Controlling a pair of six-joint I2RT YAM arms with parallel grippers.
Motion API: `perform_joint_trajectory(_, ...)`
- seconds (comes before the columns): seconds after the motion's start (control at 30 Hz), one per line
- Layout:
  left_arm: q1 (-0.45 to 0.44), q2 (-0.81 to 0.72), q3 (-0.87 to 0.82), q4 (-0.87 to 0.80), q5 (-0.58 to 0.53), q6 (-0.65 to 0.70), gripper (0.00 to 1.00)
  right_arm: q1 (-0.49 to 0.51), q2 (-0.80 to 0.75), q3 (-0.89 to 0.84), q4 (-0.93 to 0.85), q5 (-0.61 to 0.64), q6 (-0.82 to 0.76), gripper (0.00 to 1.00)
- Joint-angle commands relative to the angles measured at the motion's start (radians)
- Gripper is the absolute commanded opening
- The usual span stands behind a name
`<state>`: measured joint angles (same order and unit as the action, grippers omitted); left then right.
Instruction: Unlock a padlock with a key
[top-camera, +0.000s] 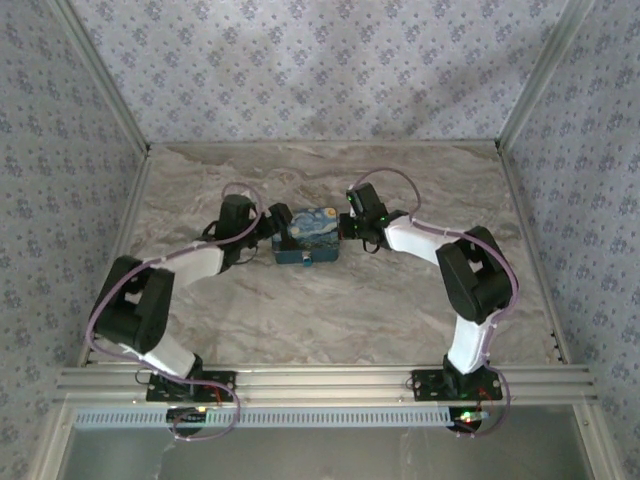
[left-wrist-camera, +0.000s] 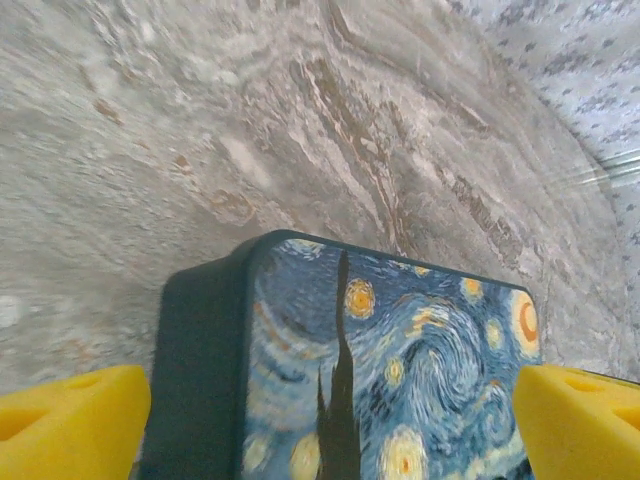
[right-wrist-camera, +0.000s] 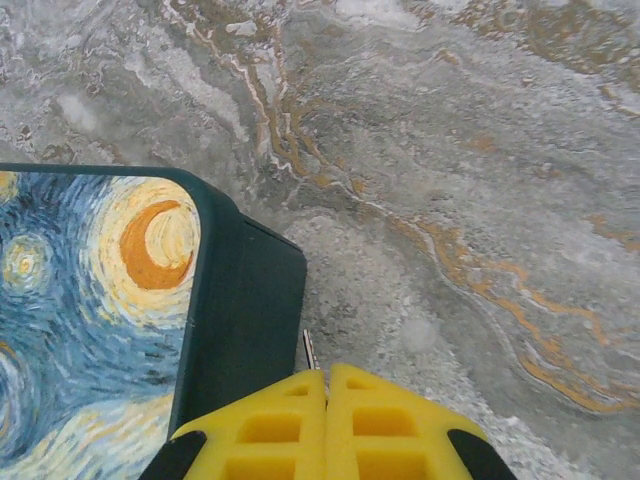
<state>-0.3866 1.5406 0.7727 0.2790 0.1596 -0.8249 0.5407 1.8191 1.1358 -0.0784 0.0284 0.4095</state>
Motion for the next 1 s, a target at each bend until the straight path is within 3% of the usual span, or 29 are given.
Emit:
perform_joint_trajectory(0.0, 0.011, -0.107, -0.019, -0.079, -0.02, 0.065, 0.93, -0.008, -0.044, 0.017, -0.06, 0.056, -0.012, 0.0)
perform_joint_trajectory(0.17, -0.012, -0.228, -0.077, -0.124, 0.007, 0.097, 0.92, -0.008, -0.051, 0.103, -0.114, 0.101, -0.053, 0.0)
perform_joint_trajectory(0.33, -0.105, -0.313, -0.134, -0.137, 0.035, 0.133, 0.92, -0.008, -0.002, 0.239, -0.174, 0.098, -0.109, 0.0)
perform_joint_trajectory(0.5, -0.173, -0.335, -0.231, -0.028, 0.042, 0.109, 0.92, -0.007, 0.107, 0.408, -0.239, 0.065, -0.136, 0.0)
perform_joint_trajectory(0.57, -0.203, -0.335, -0.272, 0.033, -0.004, 0.116, 0.93, -0.006, 0.153, 0.466, -0.26, 0.058, -0.141, 0.0)
perform_joint_trajectory(0.7, -0.365, -0.317, -0.348, 0.192, -0.251, 0.199, 0.98, 0.004, 0.235, 0.57, -0.305, 0.058, -0.149, 0.0)
perform_joint_trajectory(0.97, -0.445, -0.115, -0.321, 0.321, -0.358, 0.193, 0.98, 0.007, 0.34, 0.684, -0.353, 0.064, -0.147, 0.0)
